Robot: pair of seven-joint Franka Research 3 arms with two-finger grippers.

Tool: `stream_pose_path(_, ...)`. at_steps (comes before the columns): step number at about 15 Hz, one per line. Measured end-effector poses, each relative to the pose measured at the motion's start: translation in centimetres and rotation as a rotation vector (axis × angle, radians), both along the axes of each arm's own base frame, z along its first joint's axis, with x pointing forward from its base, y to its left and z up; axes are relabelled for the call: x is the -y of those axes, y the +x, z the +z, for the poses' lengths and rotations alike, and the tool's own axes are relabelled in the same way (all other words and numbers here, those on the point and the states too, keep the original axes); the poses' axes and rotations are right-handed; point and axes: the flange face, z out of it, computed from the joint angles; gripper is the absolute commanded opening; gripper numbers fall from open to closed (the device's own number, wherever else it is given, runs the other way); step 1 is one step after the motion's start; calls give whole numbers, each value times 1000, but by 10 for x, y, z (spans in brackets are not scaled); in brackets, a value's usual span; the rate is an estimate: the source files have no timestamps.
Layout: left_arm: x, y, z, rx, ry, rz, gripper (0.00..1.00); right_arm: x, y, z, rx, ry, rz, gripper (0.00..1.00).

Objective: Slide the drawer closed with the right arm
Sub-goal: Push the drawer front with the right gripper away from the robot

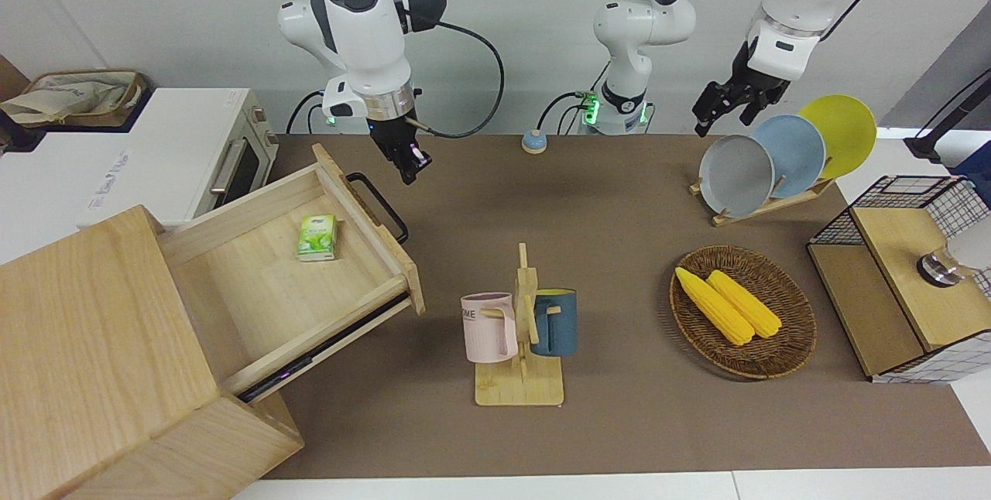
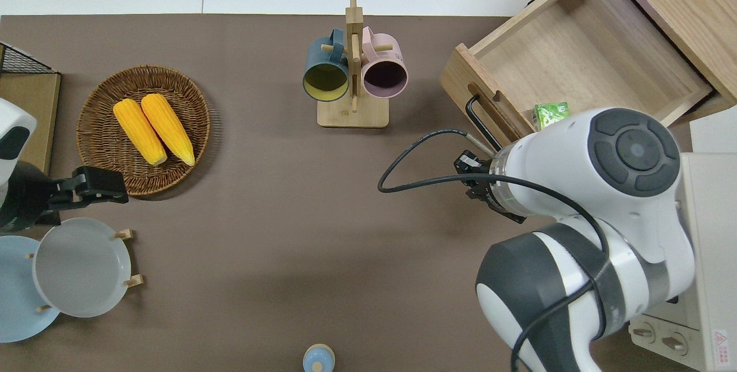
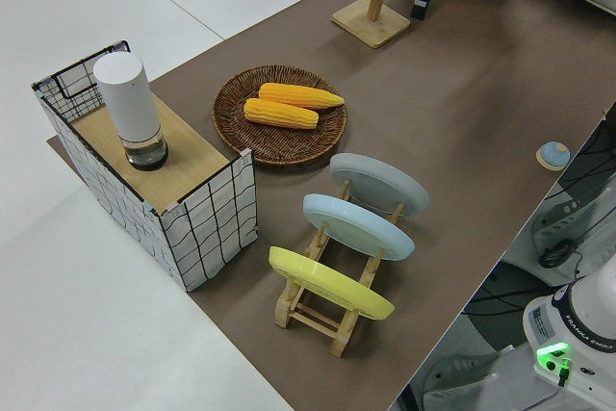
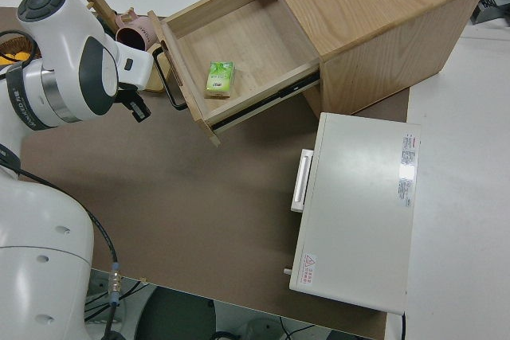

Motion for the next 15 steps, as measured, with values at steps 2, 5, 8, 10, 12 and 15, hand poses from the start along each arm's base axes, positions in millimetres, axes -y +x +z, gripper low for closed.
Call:
stream_pose_path(2,0,0,0,0,0,0,993,-6,6,-13,5,4,-13,0)
stream_pose_path(5,0,0,0,0,0,0,993,-21,12,-36,2,-12,-15,0)
stream_pose_path(8,0,0,0,0,0,0,993,-20,21,-49,22,-35,-11,0)
stream_pose_path(10,0,0,0,0,0,0,993,-17,24,-50,32,-51,-9,0)
stream_pose_path(12,0,0,0,0,0,0,993,-14,26,-51,39,-66,-7,0)
stream_pose_path(15,0,0,0,0,0,0,993,-9,30,-50,49,-87,-5,0)
